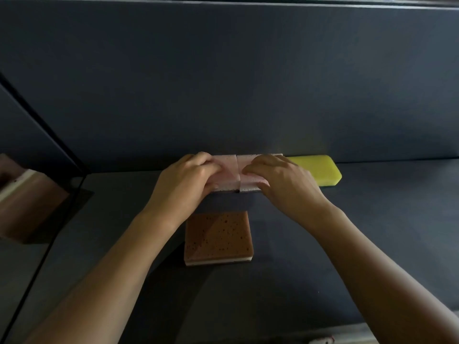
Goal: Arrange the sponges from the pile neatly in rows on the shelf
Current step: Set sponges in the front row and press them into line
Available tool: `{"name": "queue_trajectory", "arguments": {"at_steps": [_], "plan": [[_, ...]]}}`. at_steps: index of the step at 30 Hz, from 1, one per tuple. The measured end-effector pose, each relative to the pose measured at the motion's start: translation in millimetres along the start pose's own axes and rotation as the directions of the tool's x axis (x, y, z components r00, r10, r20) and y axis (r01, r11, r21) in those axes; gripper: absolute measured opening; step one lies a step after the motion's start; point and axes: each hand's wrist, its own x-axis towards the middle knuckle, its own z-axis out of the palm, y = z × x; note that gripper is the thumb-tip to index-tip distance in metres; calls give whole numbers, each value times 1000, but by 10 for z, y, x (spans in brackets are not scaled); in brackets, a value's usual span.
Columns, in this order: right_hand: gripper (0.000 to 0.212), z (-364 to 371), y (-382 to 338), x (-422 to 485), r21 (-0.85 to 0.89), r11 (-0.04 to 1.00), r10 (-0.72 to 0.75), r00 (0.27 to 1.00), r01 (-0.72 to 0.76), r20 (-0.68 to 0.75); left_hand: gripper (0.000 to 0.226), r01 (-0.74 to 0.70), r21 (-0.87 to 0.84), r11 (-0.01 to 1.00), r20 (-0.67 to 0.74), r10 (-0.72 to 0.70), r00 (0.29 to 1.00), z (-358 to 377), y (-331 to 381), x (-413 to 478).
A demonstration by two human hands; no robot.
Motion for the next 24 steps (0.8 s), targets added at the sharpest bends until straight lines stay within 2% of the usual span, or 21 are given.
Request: {"name": "queue_trajectory", "arguments": {"at_steps": [7, 11, 14, 17, 22, 24], "plan": [[47, -138, -15, -87, 87, 996, 5, 993, -15, 115, 49, 5, -47, 999, 12, -4, 1000, -127, -5, -157], [39, -270, -180, -381, 154, 987, -51, 997, 42, 54, 43, -4, -130, 991, -43, -2, 999, -258, 40, -518], [38, -342, -354, -586, 267, 961, -83, 996, 69, 40, 45, 2, -170, 986, -26, -7, 1000, -278, 104, -802], [45, -303, -470, -700, 320, 943, -123, 990, 95, 66, 53, 22, -178, 984, -6, -24, 1000, -224, 139, -1001], [74, -197, -537, -792, 288, 953, -159, 967, 97, 198, 76, 56, -200, 978, 81, -41, 996, -160, 153, -1163], [73, -178, -558, -792, 293, 950, -173, 965, 111, 196, 77, 54, -199, 979, 94, -36, 995, -154, 160, -1193]]}}
